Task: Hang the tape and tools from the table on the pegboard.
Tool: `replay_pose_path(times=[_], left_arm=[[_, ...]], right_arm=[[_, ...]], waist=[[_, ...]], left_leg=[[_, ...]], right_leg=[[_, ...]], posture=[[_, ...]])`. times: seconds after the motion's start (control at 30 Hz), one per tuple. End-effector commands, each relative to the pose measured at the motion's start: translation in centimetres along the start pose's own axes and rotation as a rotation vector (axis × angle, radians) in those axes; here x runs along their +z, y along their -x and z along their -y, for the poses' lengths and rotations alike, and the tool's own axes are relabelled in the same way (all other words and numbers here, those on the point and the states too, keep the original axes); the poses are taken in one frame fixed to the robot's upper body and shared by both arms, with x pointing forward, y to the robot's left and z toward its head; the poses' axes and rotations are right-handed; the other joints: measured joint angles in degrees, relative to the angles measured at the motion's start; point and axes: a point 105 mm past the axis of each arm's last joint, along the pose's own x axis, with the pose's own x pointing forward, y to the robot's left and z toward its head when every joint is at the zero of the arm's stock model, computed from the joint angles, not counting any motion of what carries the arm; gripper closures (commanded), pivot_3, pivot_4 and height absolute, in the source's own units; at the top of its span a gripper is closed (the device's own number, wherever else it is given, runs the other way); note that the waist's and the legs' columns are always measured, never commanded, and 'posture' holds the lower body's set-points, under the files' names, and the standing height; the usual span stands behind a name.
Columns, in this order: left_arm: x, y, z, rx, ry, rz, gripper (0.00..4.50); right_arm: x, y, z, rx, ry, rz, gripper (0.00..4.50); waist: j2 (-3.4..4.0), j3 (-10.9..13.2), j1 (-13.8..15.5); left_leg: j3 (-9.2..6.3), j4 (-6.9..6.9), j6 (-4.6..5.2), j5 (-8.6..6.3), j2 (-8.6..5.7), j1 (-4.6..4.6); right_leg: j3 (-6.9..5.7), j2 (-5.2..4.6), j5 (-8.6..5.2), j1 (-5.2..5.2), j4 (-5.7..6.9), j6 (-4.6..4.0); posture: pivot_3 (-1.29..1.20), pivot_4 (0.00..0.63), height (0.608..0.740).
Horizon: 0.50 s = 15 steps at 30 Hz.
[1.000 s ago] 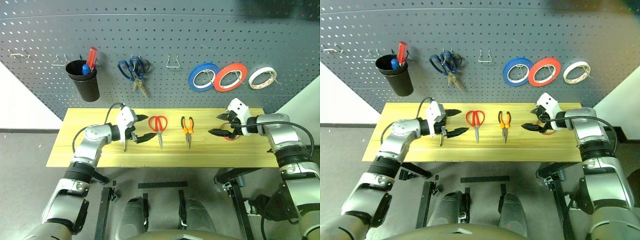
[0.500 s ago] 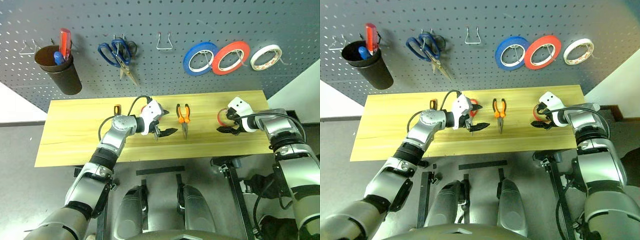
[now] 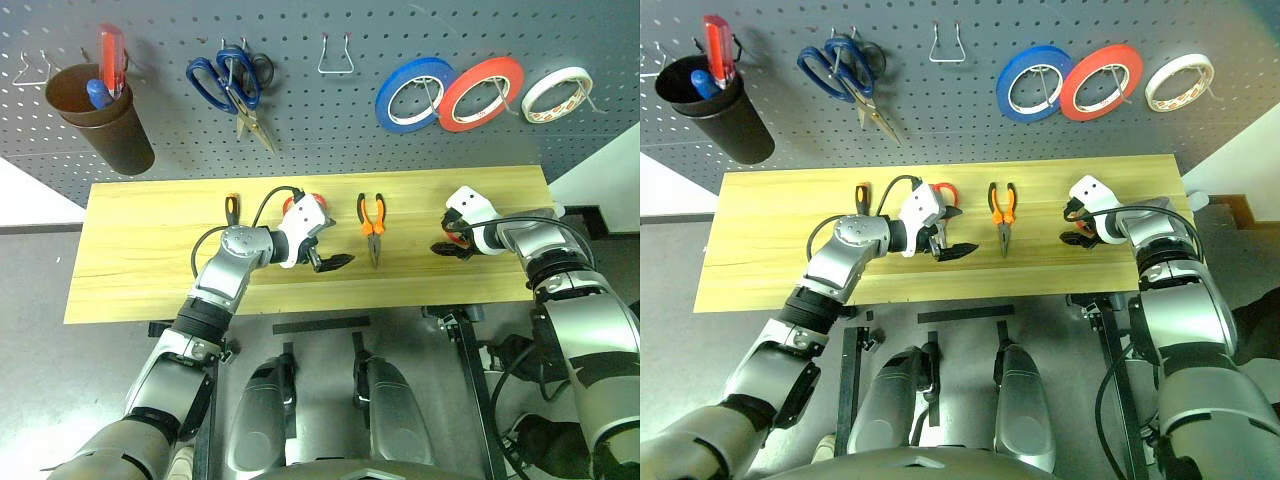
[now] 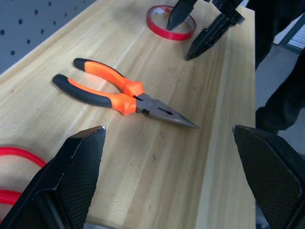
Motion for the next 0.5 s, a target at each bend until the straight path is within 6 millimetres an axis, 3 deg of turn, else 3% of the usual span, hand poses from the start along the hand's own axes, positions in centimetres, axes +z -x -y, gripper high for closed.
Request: replay_pose_path(times=[0.03, 0.3, 0.5], left_arm=[[0.8, 0.1, 0.4, -0.007, -0.022, 0.017, 0.00], [0.7, 0.8, 0.3, 0.004, -0.019, 0.013, 0.00], [1.7, 1.6, 1.2, -0.044, -0.033, 0.087, 0.00]], right_arm=[[-1.7, -0.4, -0.4, 0.013, 0.002, -0.069, 1.92], [-1.8, -0.5, -0.4, -0.002, 0.032, -0.091, 4.44], [-1.0, 0.0, -0.1, 0.015, 0.000, -0.036, 4.48]], waist=[[0.00, 0.00, 0.06], [-0.01, 0.01, 0.15], [-0.02, 0.02, 0.19]], left_leg=[[0.00, 0.00, 0.00, 0.00, 0.00, 0.00], [0.00, 0.00, 0.00, 0.00, -0.01, 0.03], [-0.01, -0.01, 0.00, 0.00, -0.01, 0.03]], right_leg=[[-0.01, 0.00, 0.00, 0.00, 0.00, 0.00], [-0.02, -0.05, 0.00, 0.05, -0.04, 0.00], [-0.05, -0.08, 0.00, 0.05, -0.05, 0.00]], posture=[[0.03, 0.450, 0.732], [0.04, 0.450, 0.732], [0.05, 0.425, 0.732]])
